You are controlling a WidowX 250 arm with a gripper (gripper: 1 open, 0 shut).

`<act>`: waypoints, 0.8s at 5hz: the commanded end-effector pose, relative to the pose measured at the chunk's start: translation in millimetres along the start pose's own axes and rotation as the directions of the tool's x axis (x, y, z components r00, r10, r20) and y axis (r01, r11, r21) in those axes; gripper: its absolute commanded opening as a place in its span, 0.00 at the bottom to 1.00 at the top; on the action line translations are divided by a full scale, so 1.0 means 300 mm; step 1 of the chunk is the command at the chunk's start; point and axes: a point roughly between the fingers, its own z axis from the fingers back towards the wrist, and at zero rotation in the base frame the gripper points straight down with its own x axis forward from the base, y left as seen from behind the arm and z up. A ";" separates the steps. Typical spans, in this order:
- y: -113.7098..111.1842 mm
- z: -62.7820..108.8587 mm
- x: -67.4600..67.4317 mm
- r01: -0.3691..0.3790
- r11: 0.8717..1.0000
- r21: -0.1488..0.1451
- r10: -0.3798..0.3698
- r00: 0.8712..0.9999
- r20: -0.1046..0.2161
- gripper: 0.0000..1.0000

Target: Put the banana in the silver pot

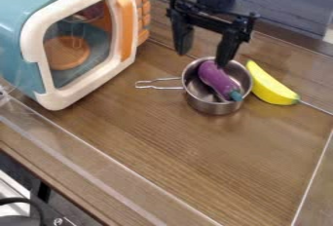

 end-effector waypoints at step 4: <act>-0.092 -0.005 0.050 -0.186 0.981 -0.049 0.189 0.980 0.062 1.00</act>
